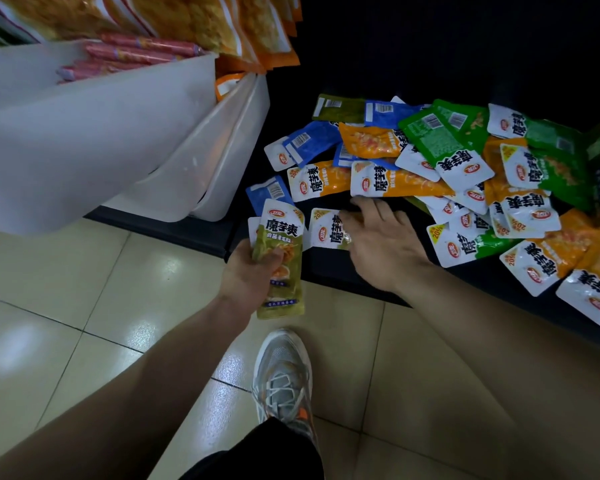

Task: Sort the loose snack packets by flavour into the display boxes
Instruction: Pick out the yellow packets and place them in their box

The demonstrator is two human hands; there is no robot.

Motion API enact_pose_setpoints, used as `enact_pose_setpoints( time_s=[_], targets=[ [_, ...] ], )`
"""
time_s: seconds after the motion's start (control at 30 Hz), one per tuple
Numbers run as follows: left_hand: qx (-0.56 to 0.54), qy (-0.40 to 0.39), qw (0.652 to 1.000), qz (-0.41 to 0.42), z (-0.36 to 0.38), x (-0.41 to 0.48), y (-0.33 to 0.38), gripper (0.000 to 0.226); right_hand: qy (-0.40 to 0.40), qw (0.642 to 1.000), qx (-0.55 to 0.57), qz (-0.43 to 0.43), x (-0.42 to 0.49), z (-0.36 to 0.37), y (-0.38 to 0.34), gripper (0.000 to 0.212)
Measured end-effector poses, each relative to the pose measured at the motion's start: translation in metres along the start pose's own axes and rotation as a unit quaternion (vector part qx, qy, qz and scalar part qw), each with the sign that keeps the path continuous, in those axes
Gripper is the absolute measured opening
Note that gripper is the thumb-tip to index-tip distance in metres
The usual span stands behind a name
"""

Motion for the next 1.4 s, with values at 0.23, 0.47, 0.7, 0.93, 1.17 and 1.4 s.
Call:
enact_pose_setpoints(
  time_s=[0.23, 0.47, 0.7, 0.93, 1.17, 1.4],
  targets=[
    [0.021, -0.015, 1.000, 0.006, 0.010, -0.005, 0.004, 0.019, -0.036, 0.993, 0.048, 0.106, -0.022, 0.000, 0.029, 0.066],
    [0.109, -0.095, 0.988, 0.045, 0.035, -0.027, 0.055, 0.020, -0.011, 0.879, 0.434, 0.197, -0.077, -0.018, 0.062, 0.015],
    [0.152, -0.168, 0.961, 0.161, 0.058, -0.125, 0.182, 0.050, 0.052, 0.696, 0.698, 0.160, -0.154, -0.146, 0.062, 0.027],
    [0.111, -0.284, 0.926, 0.224, 0.121, -0.265, 0.233, 0.045, 0.102, 0.684, 0.711, 0.122, -0.289, -0.241, 0.062, 0.018],
    [0.059, -0.321, 0.923, 0.204, 0.193, -0.327, 0.212, 0.063, 0.126, 0.657, 0.727, 0.156, -0.363, -0.242, 0.096, 0.023],
    [-0.085, -0.320, 0.938, 0.098, 0.227, -0.318, 0.218, 0.031, 0.184, 0.653, 0.716, 0.164, -0.365, -0.227, 0.134, 0.031]
  ],
)
Point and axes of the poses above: each hand's wrist, its own x-axis towards the middle knuckle, its own z-axis out of the palm, y = z × x, the point moved 6 cm from there along x, towards the middle knuckle, and after that the axes turned 6 degrees about -y, right-handed, at the moved point
